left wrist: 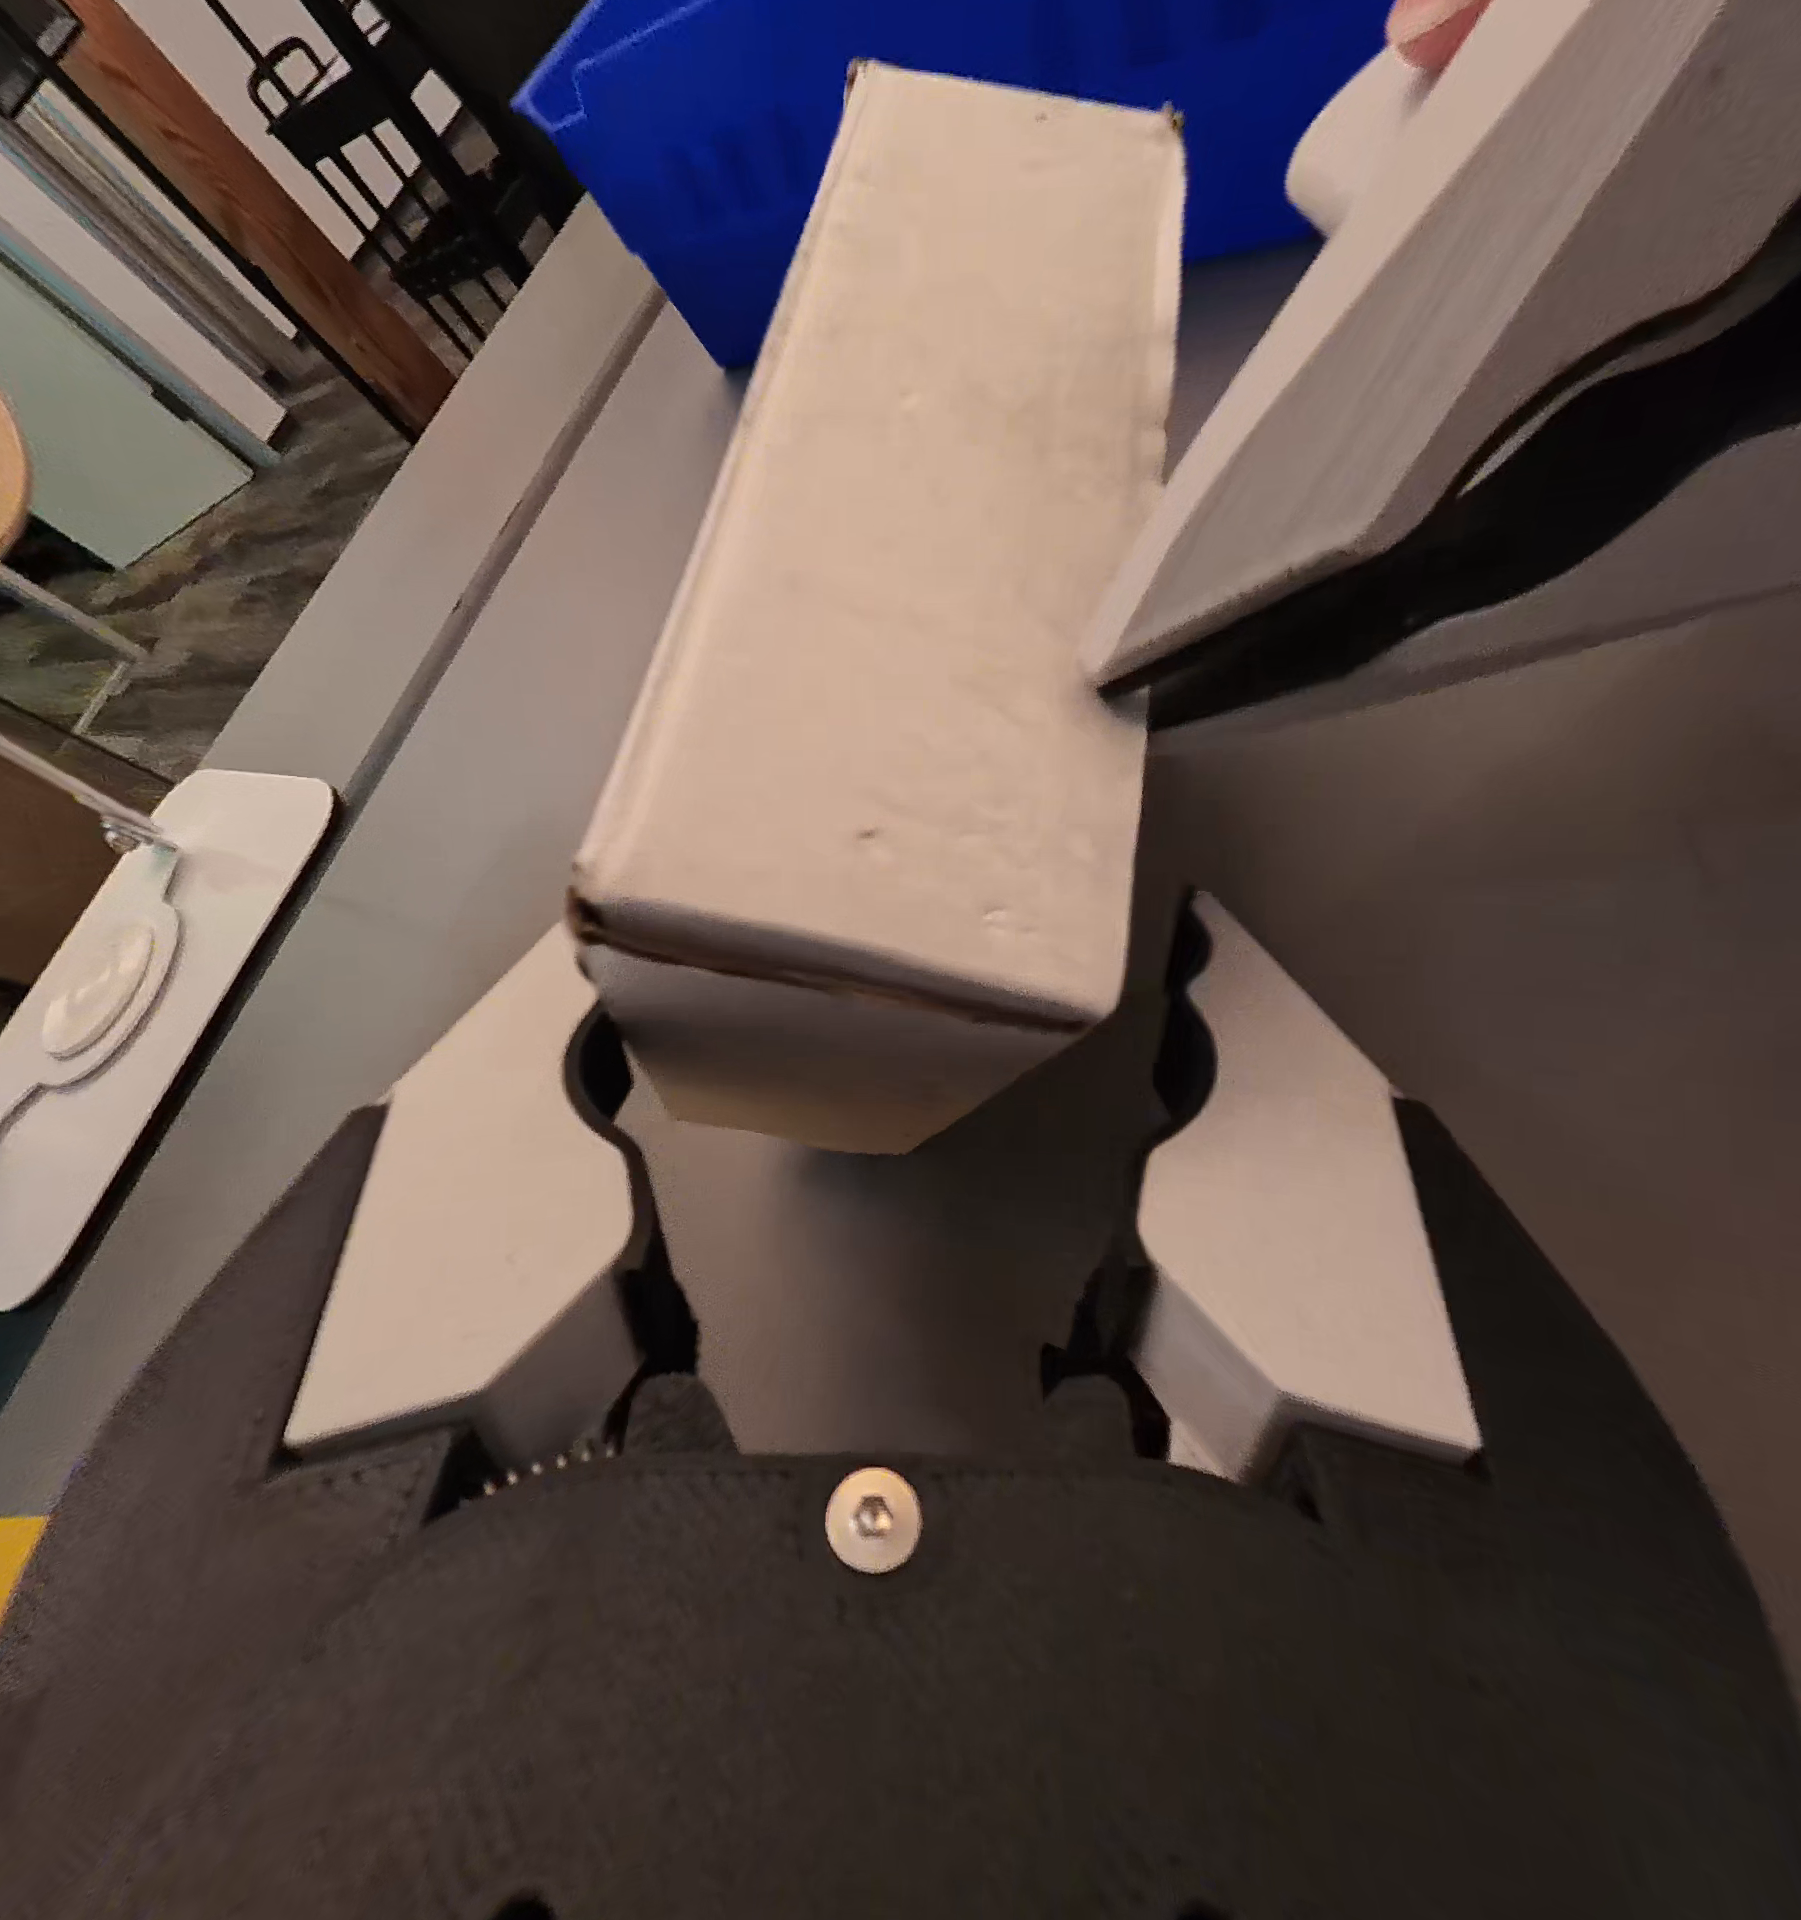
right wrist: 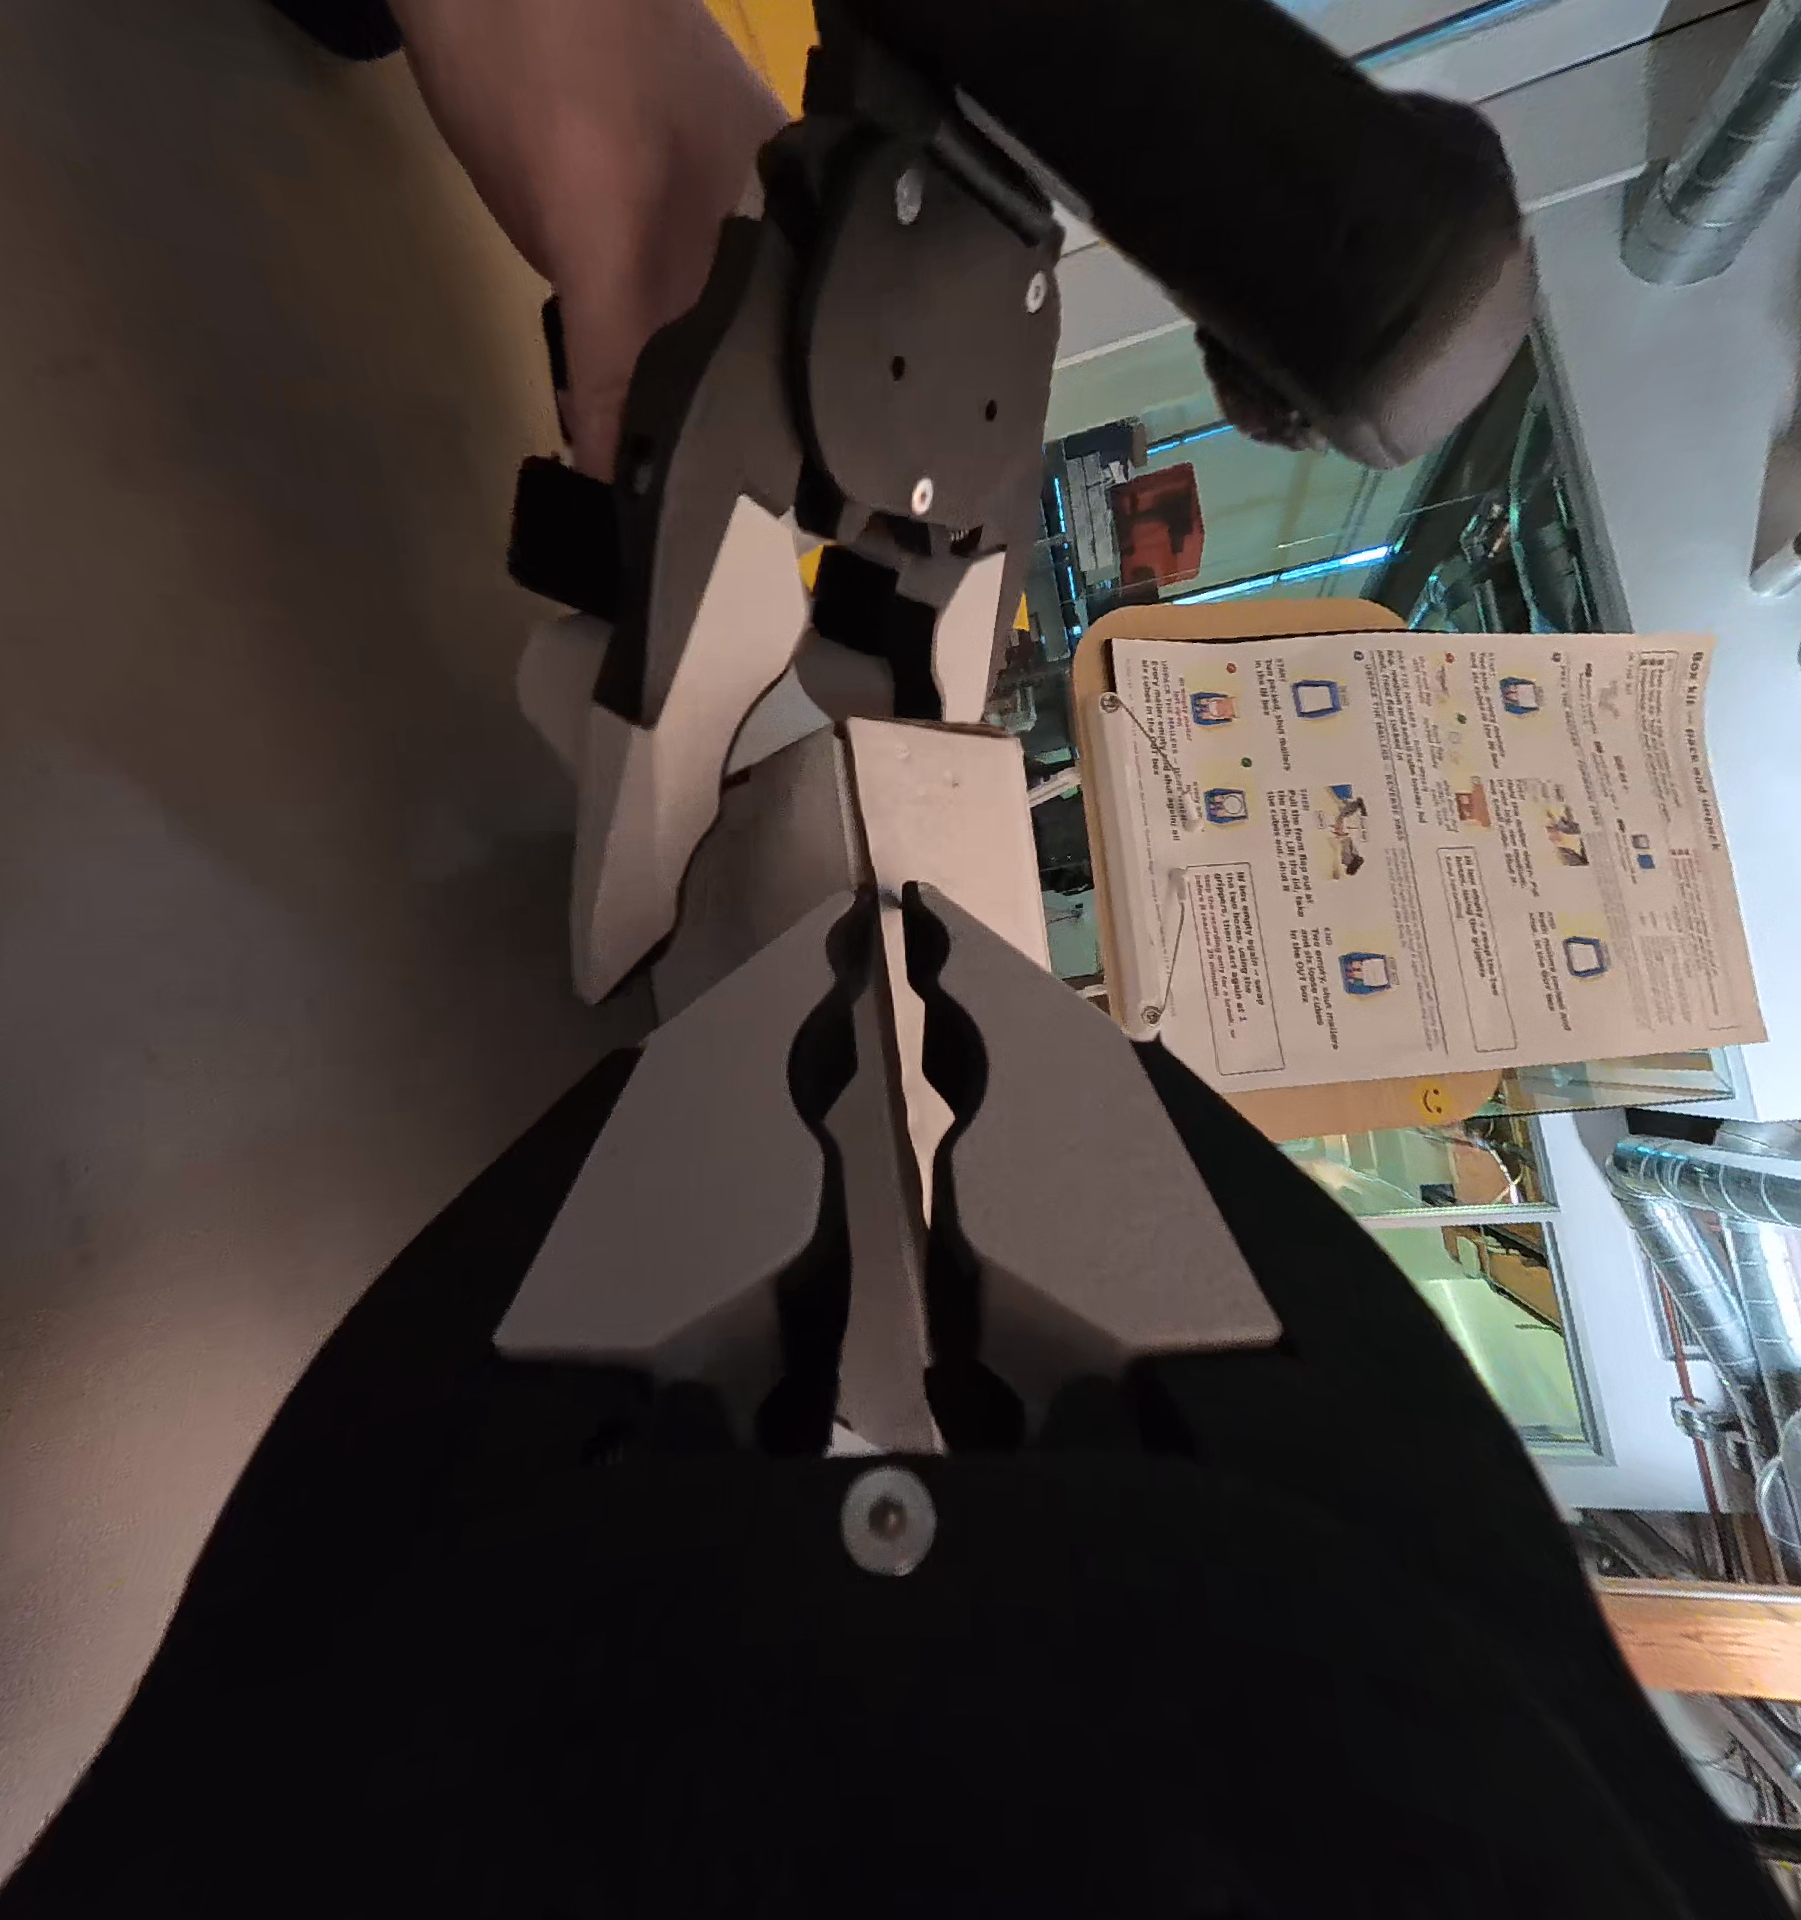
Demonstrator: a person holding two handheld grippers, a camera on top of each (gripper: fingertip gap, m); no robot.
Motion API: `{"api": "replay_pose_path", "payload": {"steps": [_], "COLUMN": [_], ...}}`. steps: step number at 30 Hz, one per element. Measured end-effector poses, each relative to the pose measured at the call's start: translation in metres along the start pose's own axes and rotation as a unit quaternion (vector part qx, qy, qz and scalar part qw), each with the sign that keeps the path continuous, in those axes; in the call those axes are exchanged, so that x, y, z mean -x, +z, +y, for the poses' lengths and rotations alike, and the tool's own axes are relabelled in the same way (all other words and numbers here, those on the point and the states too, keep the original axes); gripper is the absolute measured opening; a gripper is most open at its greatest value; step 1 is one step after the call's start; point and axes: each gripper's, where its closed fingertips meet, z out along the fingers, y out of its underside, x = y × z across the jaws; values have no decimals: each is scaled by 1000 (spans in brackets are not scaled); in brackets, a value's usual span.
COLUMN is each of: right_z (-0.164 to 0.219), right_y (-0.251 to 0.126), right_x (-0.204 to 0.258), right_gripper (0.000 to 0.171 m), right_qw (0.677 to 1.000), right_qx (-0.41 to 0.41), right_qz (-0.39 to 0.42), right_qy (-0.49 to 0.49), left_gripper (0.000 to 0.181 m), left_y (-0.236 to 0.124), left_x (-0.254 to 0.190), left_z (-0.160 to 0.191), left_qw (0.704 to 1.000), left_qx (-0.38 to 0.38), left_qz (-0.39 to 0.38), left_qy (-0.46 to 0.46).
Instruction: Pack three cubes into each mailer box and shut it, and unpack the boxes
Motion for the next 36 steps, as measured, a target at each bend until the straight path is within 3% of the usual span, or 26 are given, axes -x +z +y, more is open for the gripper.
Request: {"api": "replay_pose_path", "payload": {"steps": [2, 3, 4, 19, 27, 36], "right_z": [-1, -3, -4, -3, -3, -5], "right_y": [1, 1, 1, 3, 5, 4], "right_x": [0, 0, -1, -12, -7, -8], "right_gripper": [3, 3, 3, 3, 5, 3], "right_qw": [1000, 1000, 1000, 996, 997, 996], "right_qx": [-5, -9, -12, 24, -1, 26], "right_qz": [-5, -9, -6, 54, 35, 44], "right_qy": [13, 20, 25, -62, -62, -79], "left_gripper": [100, 82, 79, 75, 76, 75], "left_y": [3, 2, 1, 1, 1, 0], "left_x": [2, 7, 9, 14, 10, 10], "left_z": [0, -1, -2, 3, 3, 4], "left_qw": [1000, 1000, 1000, 999, 999, 999], "left_qx": [3, 1, -4, 23, 26, 33], "left_qz": [-11, -21, -18, -25, -19, -30], "left_qy": [-7, -14, -21, -18, -13, 9]}}
